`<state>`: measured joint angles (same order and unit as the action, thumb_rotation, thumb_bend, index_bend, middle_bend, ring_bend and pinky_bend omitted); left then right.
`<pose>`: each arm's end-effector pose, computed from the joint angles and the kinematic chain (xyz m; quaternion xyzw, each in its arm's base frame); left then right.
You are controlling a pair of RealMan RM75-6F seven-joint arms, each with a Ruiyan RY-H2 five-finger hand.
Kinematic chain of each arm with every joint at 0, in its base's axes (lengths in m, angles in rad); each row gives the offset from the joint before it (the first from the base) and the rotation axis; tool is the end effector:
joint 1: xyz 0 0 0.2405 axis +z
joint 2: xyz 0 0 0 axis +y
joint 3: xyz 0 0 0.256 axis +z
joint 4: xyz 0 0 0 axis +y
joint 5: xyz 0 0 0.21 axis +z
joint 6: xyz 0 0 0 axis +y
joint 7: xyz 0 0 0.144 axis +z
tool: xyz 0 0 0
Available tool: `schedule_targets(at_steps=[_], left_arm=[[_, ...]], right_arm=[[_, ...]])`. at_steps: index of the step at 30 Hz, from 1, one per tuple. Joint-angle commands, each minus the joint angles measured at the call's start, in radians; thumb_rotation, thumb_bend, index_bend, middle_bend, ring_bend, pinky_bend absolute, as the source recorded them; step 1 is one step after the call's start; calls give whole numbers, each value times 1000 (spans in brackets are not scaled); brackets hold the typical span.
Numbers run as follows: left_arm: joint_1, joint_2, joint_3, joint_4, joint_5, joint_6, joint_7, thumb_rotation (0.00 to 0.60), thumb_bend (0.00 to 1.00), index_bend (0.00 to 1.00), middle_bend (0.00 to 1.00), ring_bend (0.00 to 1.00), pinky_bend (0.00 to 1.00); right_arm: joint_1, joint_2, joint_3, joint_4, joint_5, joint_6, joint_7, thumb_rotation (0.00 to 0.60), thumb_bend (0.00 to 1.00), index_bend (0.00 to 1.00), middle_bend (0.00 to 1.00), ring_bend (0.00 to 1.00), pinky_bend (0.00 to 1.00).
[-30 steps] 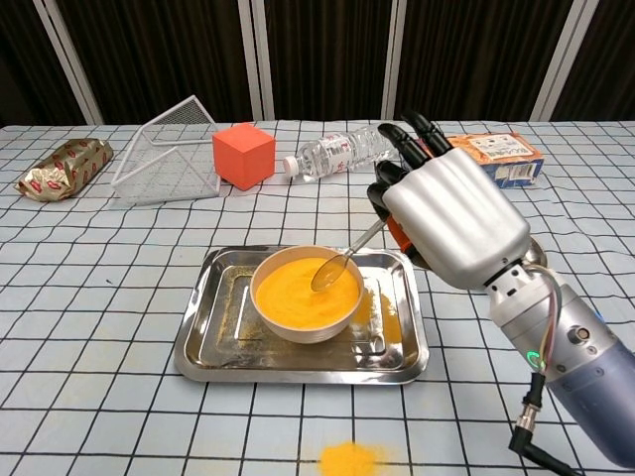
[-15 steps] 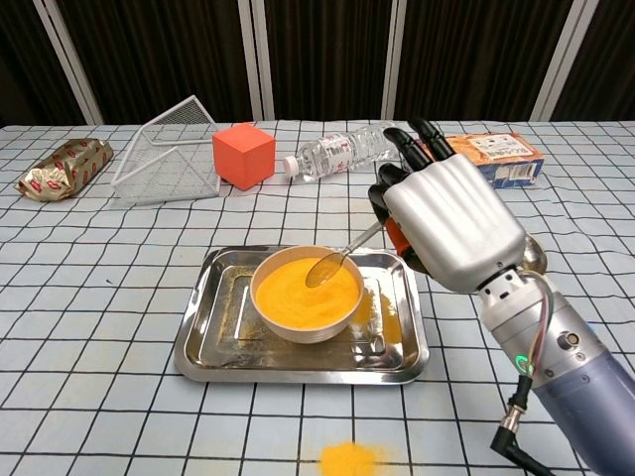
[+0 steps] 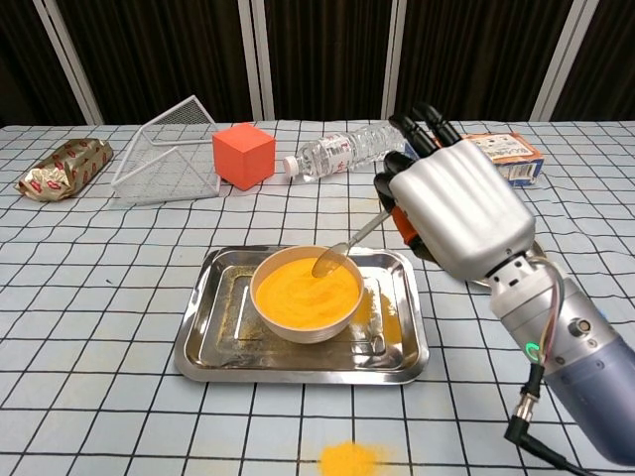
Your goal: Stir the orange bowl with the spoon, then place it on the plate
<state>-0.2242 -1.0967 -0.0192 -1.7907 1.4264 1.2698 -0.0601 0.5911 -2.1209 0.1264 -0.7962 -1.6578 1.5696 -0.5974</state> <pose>-0.2702 0.2061 0.1201 -0.6121 -0.4934 -0.3963 0.4742 -0.1279 -0.2813 -0.0845 0.6741 -0.0454 0.4618 0.5747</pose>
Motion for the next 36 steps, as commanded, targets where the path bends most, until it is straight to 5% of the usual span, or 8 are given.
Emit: schedule_targets(at_steps=[1,14,36], left_arm=[[0,0,-1,1,-1,-1,-1,600,0,0,0,0,20],[-3,0,1,-1,-1,-7,0,600,0,0,0,0,20],[-2,-1,0,-4,-8,-7,5,600,0,0,0,0,20]], right_arm=[[21,45,35,-51,6,-6,-25,600,643,802,379,91,0],[-48,272,49,-150,124,-138,-97,600,644,802,379,91,0],[-95,225,44,-46,239,-231,-128,600,644,780,335,53,0]])
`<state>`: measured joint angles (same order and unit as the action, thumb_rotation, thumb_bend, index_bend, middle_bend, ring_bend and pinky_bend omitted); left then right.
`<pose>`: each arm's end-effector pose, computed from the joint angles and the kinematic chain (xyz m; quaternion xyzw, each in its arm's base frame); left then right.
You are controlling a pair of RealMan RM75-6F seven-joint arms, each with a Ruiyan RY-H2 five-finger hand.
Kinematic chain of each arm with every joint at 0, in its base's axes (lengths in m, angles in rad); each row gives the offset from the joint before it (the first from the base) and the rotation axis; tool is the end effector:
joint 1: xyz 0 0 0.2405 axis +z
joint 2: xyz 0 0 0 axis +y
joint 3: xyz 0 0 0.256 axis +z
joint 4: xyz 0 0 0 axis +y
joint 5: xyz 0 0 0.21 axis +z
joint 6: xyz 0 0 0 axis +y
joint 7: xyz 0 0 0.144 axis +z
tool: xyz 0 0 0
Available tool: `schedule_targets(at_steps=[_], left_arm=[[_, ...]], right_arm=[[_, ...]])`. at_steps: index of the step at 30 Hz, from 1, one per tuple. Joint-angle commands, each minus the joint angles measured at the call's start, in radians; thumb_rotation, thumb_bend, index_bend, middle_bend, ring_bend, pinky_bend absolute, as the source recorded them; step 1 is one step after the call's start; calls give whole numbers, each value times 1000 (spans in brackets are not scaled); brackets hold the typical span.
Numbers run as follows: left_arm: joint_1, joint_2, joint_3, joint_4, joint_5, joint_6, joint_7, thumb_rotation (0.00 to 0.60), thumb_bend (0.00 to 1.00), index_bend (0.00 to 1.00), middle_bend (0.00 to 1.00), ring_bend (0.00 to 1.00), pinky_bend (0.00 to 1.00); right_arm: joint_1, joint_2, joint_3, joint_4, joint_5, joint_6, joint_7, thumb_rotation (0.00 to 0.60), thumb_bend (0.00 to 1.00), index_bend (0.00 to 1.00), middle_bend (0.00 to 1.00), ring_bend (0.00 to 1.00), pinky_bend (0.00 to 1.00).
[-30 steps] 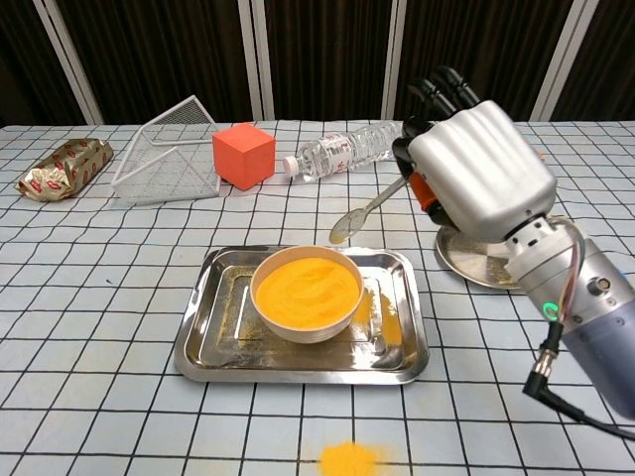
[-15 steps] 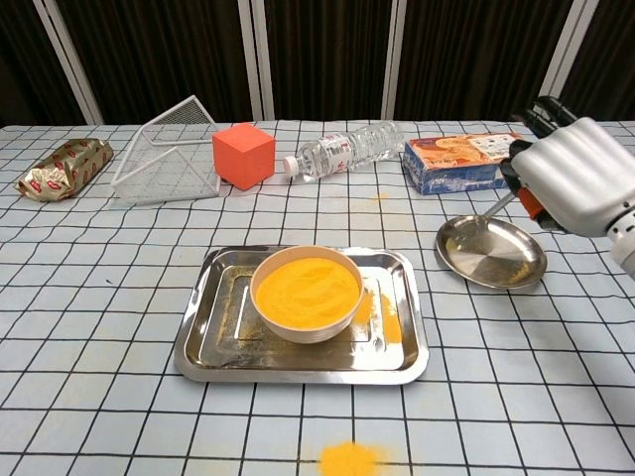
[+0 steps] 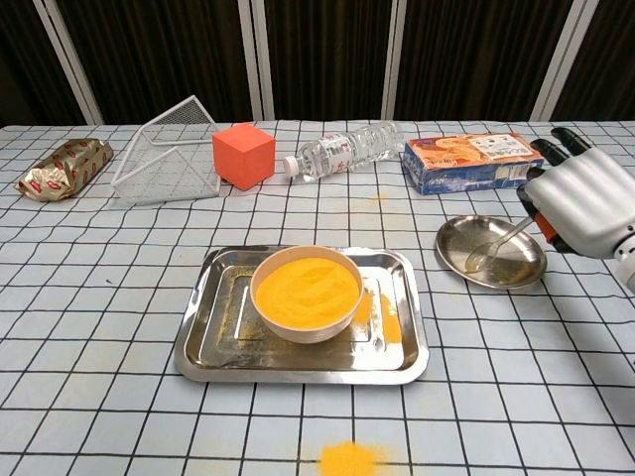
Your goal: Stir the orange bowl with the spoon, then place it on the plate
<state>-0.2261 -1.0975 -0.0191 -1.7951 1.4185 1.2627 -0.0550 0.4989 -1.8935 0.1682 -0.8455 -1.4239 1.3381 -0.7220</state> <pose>-0.2700 0.2062 0.1188 -0.6120 -0.4965 -0.3933 0.4735 -0.2417 -0.3194 -0.0322 0.7019 -0.0927 0.2448 0.6625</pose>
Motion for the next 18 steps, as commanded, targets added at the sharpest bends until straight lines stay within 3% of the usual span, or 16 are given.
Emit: schedule_targets(at_steps=[1,6,9,12,18], left_arm=[[0,0,0,0,0,0,0,600,0,0,0,0,20],[0,1,-1,-1,0,0,-2,600,0,0,0,0,20],[-1,1,-1,0,-1,-1,-2,600,0,0,0,0,20],[-1,0,-1,0,-1,0,-1,600,0,0,0,0,20],[0,0,-1,-1,1,2,-1,600,0,0,0,0,20]], right_arm=[[-6,-4,3,6,9,0,-7,600,645,758,327,45,0],[-15,3,3,-3,17,8,-25,600,635,499,245,3,0],[-21,10,6,-28,24,13,-37,600,578,298,197,0,0],[-27,22,5,-55,30,15,-69,600,512,159,162,0,0],[-40,44,6,-119,44,20,-109,600,426,65,130,0,0]])
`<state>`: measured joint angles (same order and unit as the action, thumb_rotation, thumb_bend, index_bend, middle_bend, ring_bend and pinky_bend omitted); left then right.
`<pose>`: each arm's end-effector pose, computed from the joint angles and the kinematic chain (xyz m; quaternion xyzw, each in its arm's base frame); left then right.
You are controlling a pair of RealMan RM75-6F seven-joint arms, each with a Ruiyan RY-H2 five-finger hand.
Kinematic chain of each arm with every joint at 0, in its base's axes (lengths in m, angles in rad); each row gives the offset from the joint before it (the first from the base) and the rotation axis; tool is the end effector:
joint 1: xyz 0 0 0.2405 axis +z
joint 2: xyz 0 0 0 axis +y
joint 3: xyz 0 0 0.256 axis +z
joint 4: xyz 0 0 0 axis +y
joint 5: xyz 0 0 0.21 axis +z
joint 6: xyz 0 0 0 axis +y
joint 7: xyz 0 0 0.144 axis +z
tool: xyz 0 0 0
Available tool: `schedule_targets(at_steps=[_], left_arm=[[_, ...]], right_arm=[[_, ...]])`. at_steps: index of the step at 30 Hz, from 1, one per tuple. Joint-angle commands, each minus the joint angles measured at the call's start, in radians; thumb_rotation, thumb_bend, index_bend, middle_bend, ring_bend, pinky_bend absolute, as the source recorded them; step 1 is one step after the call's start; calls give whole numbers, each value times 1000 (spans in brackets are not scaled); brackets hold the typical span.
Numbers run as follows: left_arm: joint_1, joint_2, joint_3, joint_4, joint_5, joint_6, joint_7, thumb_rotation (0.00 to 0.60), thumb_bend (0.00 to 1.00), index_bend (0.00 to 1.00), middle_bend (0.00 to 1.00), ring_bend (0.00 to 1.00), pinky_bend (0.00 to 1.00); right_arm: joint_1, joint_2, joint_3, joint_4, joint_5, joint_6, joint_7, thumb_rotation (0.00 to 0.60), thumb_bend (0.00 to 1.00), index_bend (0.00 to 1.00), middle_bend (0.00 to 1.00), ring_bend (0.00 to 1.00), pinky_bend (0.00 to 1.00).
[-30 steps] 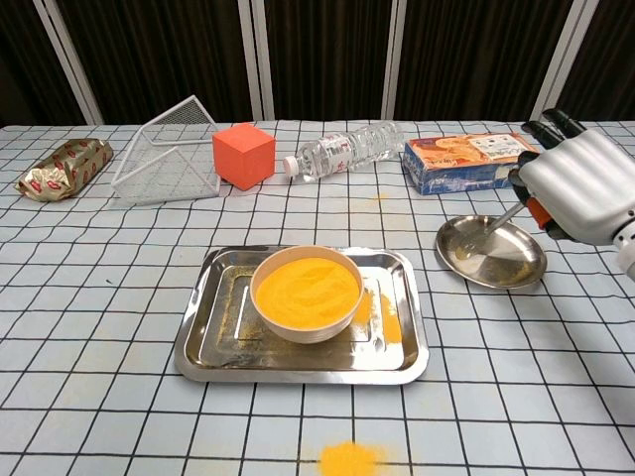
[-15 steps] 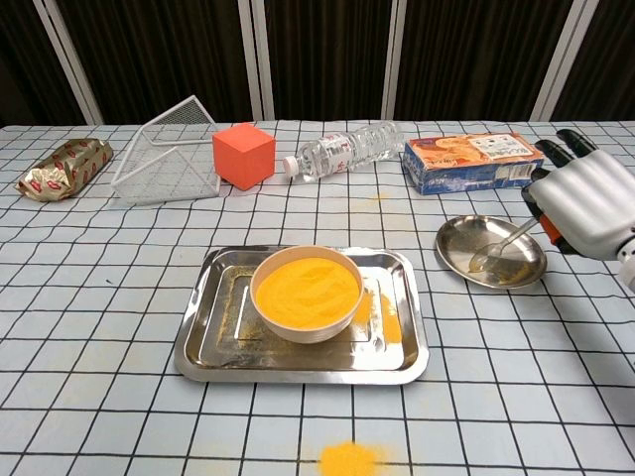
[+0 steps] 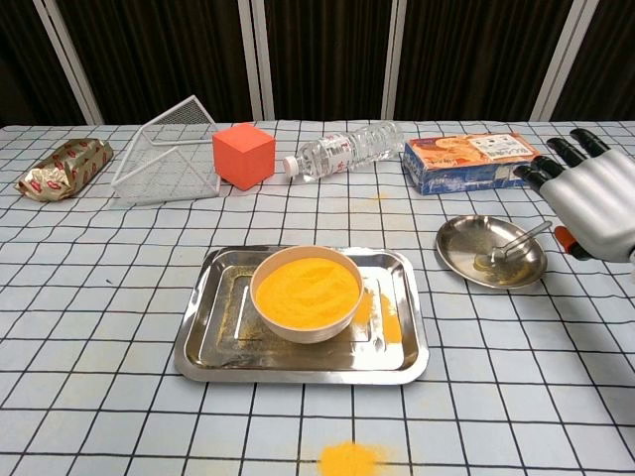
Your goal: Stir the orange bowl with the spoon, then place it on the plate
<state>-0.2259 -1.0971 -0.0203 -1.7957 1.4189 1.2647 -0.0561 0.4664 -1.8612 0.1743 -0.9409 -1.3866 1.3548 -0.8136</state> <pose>-0.2697 0.2065 0.1193 -0.6113 -0.4961 -0.3947 0.4738 -0.2440 -0.3102 -0.0258 0.6933 -0.1013 0.2240 0.6774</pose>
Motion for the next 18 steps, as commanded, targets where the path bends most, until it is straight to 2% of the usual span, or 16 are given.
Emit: schedule_targets(at_steps=[1,7,11,14,18], left_arm=[[0,-1,0,0,1,0,0,600,0,0,0,0,20],[0,0,0,1,0,0,2,600,0,0,0,0,20],[0,0,1,4,0,0,2,600,0,0,0,0,20],[0,0,3,7,5,-1,4,600,0,0,0,0,20],[0,-1,6,14,14,2,12,600,0,0,0,0,20]], right_arm=[[-9,17,-2,-34,8,5,-23,600,425,65,130,0,0],[-20,48,-13,-68,-8,26,-31,600,425,65,130,0,0],[-38,108,-29,-122,-36,55,3,600,424,65,129,0,0],[-72,185,-40,-211,-43,82,51,600,424,65,128,0,0],[-142,304,-52,-387,-15,113,104,600,423,65,109,0,0]])
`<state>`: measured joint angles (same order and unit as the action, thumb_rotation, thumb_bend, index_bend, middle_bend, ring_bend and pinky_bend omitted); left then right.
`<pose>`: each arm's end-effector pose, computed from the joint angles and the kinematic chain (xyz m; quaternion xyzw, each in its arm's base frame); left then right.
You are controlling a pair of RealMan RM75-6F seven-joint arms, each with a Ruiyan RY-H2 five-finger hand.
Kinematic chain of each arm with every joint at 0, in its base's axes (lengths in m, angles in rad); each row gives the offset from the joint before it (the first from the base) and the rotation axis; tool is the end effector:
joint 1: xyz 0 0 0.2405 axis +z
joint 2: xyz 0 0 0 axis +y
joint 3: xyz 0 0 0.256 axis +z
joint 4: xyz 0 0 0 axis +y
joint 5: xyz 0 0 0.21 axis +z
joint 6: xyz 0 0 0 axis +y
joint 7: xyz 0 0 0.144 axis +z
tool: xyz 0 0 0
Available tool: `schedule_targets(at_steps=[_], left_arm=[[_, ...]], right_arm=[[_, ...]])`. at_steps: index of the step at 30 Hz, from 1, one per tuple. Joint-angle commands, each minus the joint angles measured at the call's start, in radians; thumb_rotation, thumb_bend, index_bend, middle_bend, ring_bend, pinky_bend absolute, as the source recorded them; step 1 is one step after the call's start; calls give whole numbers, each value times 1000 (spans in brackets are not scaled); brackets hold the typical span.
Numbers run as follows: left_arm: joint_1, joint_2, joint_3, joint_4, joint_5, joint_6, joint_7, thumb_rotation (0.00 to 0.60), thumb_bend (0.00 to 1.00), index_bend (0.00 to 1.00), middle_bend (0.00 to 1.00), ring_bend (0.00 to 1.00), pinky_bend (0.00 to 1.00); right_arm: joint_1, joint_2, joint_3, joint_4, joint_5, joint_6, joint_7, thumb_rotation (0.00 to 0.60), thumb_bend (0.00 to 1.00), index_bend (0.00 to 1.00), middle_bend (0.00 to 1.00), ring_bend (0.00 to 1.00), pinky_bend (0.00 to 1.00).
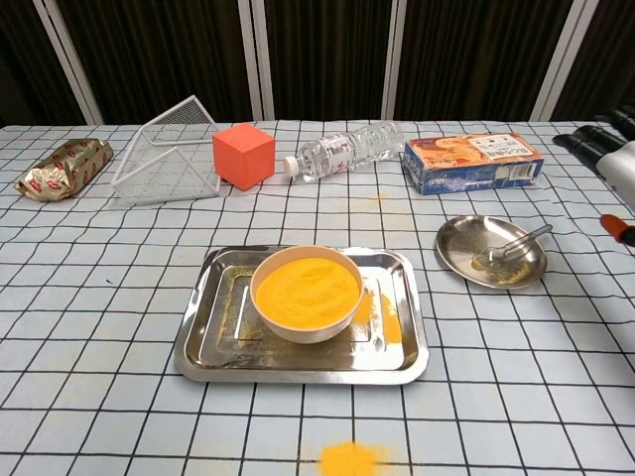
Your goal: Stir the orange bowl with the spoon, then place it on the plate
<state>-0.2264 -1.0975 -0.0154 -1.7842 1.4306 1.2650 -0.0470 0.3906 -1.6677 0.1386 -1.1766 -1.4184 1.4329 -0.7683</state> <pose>-0.2712 0.2060 0.1192 -0.6193 -0.4882 -0.3899 0.4755 -0.2550 -0.2865 0.0237 0.6799 -0.1174 0.2570 0.6767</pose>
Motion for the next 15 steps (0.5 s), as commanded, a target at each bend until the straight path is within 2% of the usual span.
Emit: schedule_targets(at_steps=[1,5,9,12,15], left_arm=[[1,-2,1,4,4,4,5,600,0,0,0,0,20],[7,-8,1,14,14,23,19,600,0,0,0,0,20],[13,-23,-2,30,28,48,39,600,0,0,0,0,20],[19,-35,-3,44,44,72,53,600,0,0,0,0,20],[25,-48,-1,52,53,87,66,600,0,0,0,0,20]], right_arm=[[-86,146,-23,-202,24,42,79,600,422,58,91,0,0],[-176,309,-76,-377,16,86,185,600,411,3,30,0,0],[-250,418,-129,-470,-5,124,304,600,400,0,0,0,0],[-288,472,-161,-483,-60,164,377,600,400,0,0,0,0],[-328,495,-192,-448,-136,226,441,600,399,0,0,0,0]])
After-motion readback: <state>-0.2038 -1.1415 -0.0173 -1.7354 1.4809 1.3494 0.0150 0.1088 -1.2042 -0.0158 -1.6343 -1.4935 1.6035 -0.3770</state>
